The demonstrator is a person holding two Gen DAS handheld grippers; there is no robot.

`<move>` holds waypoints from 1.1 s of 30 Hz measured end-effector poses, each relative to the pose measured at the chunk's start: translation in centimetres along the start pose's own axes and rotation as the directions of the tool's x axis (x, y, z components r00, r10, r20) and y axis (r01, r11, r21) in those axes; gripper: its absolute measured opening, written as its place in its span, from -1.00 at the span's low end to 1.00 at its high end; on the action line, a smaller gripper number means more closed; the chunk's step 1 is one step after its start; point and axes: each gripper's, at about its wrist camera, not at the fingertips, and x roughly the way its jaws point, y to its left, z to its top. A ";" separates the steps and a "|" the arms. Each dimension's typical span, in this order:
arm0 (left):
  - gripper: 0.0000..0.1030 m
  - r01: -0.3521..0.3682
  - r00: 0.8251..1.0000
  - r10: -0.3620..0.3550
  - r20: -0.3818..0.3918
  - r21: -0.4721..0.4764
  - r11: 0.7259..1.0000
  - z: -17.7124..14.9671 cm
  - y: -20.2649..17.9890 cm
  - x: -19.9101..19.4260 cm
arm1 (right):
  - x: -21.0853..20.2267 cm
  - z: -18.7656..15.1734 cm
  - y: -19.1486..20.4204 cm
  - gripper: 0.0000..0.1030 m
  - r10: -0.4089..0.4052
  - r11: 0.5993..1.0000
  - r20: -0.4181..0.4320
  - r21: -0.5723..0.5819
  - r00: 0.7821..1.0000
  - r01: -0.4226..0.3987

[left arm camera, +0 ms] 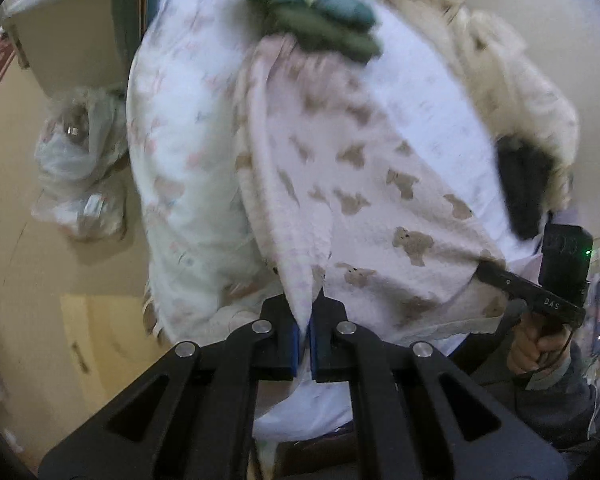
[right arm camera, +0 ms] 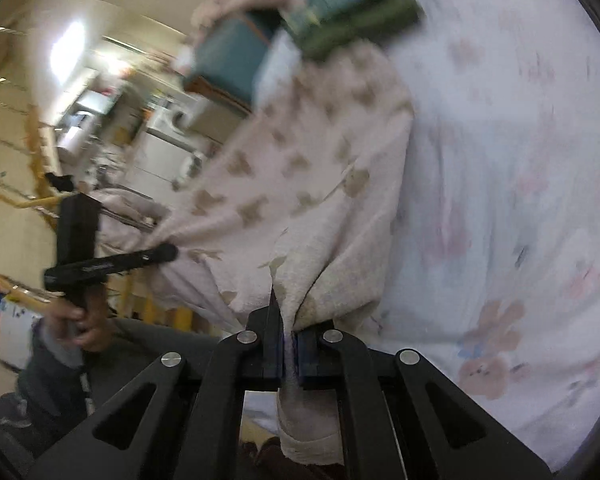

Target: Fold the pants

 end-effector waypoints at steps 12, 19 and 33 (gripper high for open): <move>-0.97 0.262 0.890 -0.290 0.352 0.126 0.957 0.9 -10.2 -14.7 | -18.2 4.1 8.7 -0.93 0.161 0.981 0.331 -0.156 0.930 -0.114; -0.97 0.277 0.804 -0.346 0.483 0.209 0.938 5.4 -14.5 -20.6 | -24.9 9.5 13.6 -0.93 0.143 0.980 0.444 -0.188 0.885 -0.064; -0.97 0.172 0.756 -0.257 0.602 0.197 0.965 13.1 -14.1 -17.7 | -22.4 18.6 11.9 -0.93 0.067 0.984 0.421 -0.177 0.905 0.010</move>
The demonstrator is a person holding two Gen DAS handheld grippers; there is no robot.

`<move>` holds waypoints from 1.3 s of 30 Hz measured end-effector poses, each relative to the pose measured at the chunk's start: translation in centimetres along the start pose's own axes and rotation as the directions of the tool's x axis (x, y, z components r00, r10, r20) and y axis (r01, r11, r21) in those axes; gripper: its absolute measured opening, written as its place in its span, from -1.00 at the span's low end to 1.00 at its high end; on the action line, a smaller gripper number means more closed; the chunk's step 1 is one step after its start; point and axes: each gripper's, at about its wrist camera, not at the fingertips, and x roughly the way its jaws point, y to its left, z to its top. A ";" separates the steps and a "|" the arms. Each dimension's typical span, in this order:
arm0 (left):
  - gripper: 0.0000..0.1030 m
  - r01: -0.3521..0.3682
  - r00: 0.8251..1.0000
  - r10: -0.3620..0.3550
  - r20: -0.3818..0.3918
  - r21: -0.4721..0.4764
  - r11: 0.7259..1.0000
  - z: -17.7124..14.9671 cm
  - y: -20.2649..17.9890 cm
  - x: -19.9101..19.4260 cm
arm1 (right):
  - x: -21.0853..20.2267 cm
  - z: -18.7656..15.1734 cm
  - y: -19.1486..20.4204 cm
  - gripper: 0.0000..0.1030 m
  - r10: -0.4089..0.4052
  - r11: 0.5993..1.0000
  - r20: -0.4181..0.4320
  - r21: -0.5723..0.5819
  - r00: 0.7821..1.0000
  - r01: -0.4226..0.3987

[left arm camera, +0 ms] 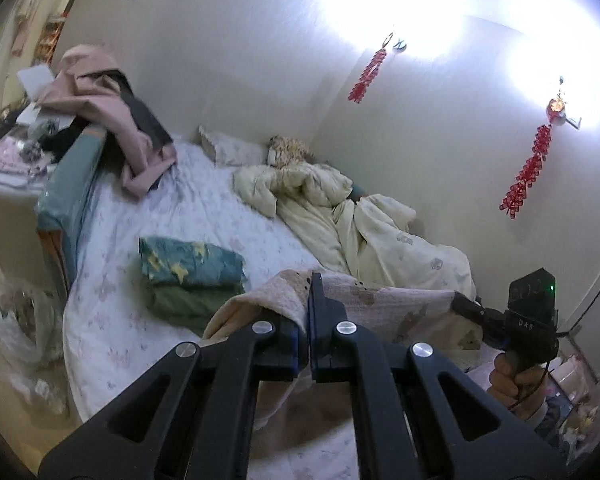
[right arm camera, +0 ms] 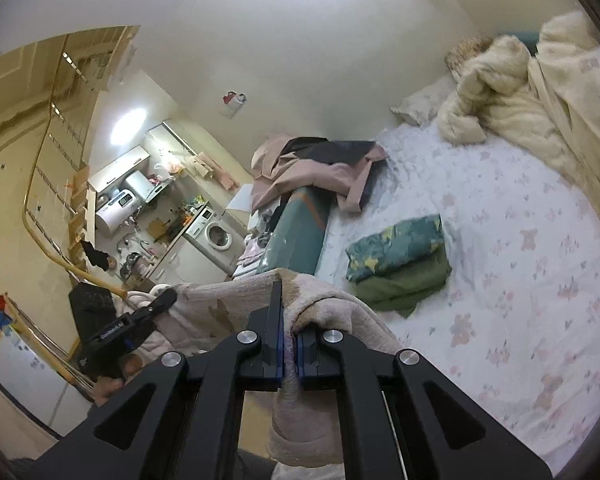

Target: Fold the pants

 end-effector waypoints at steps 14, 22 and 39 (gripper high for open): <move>-0.96 -0.281 0.746 0.198 -0.636 -0.031 0.959 -26.8 8.4 11.2 | 6.3 -19.3 -16.5 -0.91 -0.216 0.929 -0.490 0.164 0.844 0.333; -0.89 -0.414 0.471 0.344 -0.812 0.140 0.899 -35.1 11.3 12.7 | 6.0 -30.1 -21.9 -0.09 -0.344 0.787 -0.801 0.039 0.490 0.615; -0.87 -0.353 0.428 0.395 -0.813 0.252 0.901 -37.2 7.9 17.9 | 11.0 -29.4 -19.8 -0.47 -0.417 0.840 -0.725 -0.078 0.547 0.537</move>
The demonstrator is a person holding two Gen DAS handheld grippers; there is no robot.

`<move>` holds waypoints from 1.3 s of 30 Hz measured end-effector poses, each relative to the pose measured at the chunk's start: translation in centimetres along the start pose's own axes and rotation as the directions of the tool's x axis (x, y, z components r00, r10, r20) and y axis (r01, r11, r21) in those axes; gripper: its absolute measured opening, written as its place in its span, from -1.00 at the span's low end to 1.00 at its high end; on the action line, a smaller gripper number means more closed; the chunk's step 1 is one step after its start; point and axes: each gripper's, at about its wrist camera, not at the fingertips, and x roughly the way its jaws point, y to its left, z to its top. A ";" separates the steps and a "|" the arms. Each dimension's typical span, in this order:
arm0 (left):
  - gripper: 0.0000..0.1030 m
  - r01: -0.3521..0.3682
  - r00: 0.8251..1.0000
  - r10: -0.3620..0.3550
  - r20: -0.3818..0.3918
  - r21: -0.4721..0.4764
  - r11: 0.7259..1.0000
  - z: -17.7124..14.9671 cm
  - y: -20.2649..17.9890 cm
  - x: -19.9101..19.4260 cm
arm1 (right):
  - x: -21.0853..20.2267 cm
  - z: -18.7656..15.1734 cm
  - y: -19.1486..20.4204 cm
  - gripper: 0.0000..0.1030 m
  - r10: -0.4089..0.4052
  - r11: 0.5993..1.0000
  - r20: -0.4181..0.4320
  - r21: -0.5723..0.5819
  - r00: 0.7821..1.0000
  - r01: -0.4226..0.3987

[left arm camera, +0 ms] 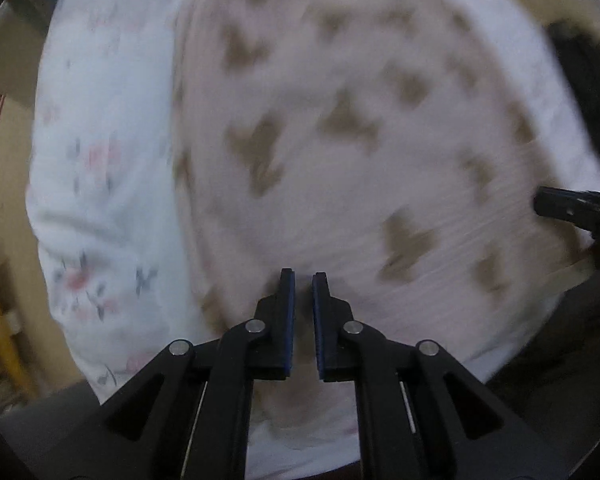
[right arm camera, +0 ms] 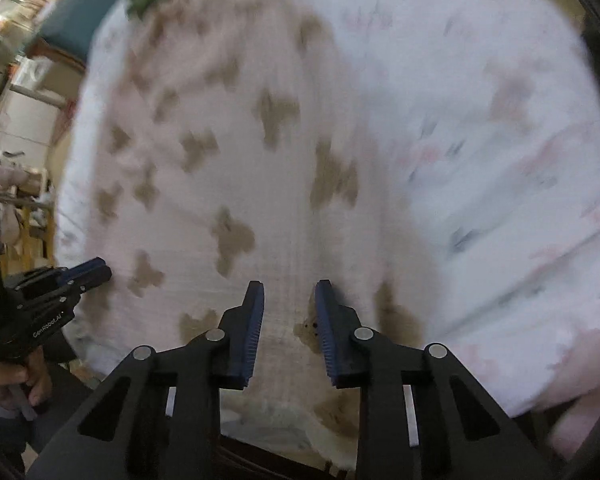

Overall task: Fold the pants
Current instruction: 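Lower the folded pants onto the sheet and open both grippers, then grasp the waistband with the left gripper and lift it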

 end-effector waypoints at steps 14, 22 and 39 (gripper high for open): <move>0.14 0.038 0.992 -0.021 0.127 -0.131 0.991 2.5 2.6 -6.4 | -4.4 4.2 -0.7 -0.27 0.119 0.993 0.112 0.006 0.987 -0.120; 0.34 0.081 0.963 -0.040 0.266 -0.143 0.986 14.3 5.5 -9.4 | -5.3 13.2 0.4 0.08 0.161 0.987 0.225 -0.026 0.961 -0.159; 0.33 0.123 0.980 -0.125 0.157 0.018 0.992 33.4 7.1 0.3 | 0.5 33.9 1.7 0.08 0.229 0.967 0.154 -0.146 0.961 -0.207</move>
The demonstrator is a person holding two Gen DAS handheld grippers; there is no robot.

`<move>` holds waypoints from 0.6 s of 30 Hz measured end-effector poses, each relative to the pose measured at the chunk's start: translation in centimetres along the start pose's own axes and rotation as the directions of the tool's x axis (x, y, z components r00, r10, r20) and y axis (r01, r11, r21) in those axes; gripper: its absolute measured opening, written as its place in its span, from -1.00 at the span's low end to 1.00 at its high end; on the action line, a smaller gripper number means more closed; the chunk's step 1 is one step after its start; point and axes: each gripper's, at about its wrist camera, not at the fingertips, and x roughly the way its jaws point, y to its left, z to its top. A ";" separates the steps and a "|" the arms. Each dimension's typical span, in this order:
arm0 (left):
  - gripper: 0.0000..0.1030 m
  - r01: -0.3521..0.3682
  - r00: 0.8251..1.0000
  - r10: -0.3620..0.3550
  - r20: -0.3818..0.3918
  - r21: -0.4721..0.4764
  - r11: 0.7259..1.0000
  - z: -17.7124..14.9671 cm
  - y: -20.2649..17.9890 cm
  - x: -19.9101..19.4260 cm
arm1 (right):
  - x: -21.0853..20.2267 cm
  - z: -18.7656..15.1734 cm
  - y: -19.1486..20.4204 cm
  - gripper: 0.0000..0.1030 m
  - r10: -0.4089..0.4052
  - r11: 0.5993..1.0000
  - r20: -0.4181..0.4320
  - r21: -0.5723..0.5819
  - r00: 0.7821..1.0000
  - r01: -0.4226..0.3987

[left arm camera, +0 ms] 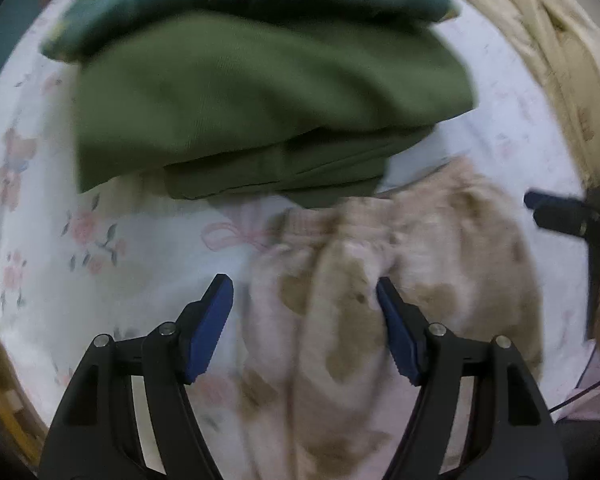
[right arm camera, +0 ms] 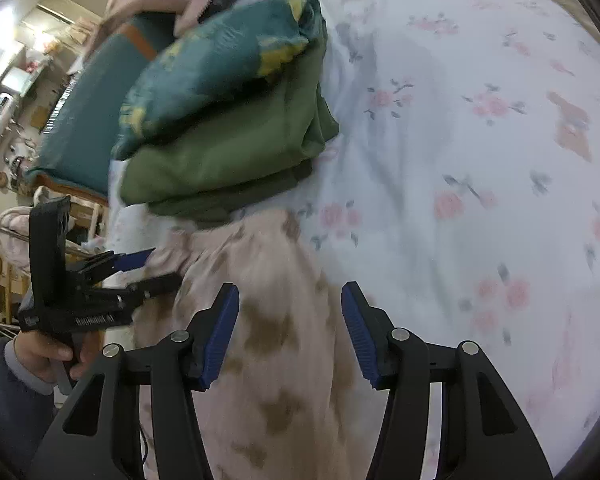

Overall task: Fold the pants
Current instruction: 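Grasp the waistband with the left gripper and lift it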

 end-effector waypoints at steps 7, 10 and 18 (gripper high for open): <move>-0.93 0.099 0.995 -0.102 0.014 0.147 0.984 0.0 1.3 0.5 | 6.3 1.6 0.7 -0.48 -0.056 0.991 -0.117 -0.125 0.992 0.041; -0.97 0.074 0.996 -0.081 0.028 0.201 0.977 0.1 0.3 -0.6 | 6.3 1.4 2.4 -0.91 -0.058 0.978 -0.115 -0.205 0.992 0.034; -0.96 -0.124 0.945 0.020 0.326 0.302 0.945 1.7 -3.9 -9.8 | -2.2 3.7 6.3 -0.93 -0.104 0.942 0.130 -0.304 0.986 0.139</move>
